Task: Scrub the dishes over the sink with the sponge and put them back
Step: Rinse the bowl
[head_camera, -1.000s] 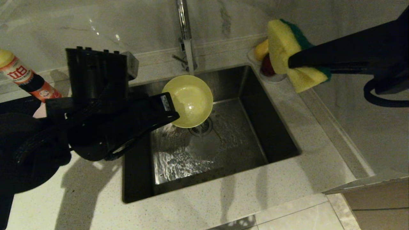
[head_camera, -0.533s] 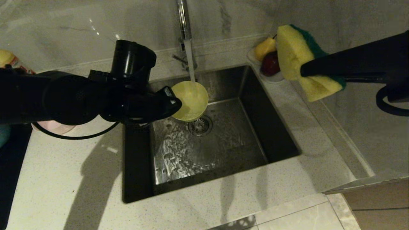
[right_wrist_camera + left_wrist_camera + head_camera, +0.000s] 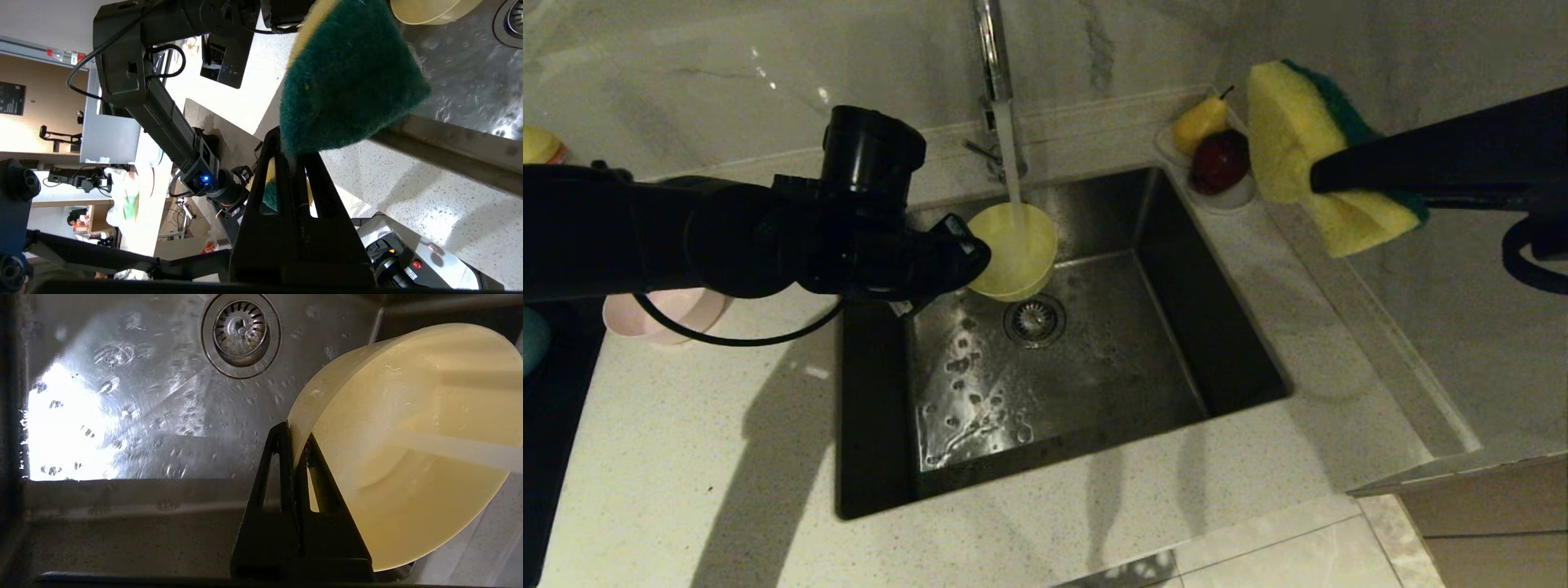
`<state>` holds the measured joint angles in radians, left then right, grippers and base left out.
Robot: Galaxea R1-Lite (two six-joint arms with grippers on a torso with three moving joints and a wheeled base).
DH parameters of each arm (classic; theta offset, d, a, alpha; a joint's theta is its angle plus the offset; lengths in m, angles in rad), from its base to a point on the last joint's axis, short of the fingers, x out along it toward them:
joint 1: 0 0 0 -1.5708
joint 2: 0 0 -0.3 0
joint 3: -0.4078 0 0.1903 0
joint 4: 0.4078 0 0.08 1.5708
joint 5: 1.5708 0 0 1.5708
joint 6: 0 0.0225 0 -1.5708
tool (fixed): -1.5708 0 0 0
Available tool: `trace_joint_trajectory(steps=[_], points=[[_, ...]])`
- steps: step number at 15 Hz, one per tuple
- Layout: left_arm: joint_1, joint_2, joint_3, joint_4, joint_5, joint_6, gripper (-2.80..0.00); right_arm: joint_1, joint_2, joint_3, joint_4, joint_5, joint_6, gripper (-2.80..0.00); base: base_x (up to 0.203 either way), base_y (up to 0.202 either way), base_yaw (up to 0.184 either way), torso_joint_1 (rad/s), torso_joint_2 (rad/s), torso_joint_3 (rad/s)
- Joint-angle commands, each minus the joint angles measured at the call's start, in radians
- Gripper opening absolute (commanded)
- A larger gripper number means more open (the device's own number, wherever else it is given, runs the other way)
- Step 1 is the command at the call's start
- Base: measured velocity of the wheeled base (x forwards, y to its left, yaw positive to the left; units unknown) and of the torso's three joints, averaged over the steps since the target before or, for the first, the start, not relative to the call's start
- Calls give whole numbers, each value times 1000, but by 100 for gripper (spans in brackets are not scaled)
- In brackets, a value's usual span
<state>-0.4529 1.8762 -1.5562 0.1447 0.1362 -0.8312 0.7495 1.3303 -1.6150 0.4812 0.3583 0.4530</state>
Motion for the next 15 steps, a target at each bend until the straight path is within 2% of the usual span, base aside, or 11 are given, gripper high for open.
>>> trace_joint_trajectory(steps=[1,15], points=[[0,-5,-2,9,2,-3,-280,-1,-17,16,1,2,3,-280,0,0,0,0,0,0],[0,-17,8,-4,8,1,-280,-1,-28,47,-6,2,3,-280,0,0,0,0,0,0]])
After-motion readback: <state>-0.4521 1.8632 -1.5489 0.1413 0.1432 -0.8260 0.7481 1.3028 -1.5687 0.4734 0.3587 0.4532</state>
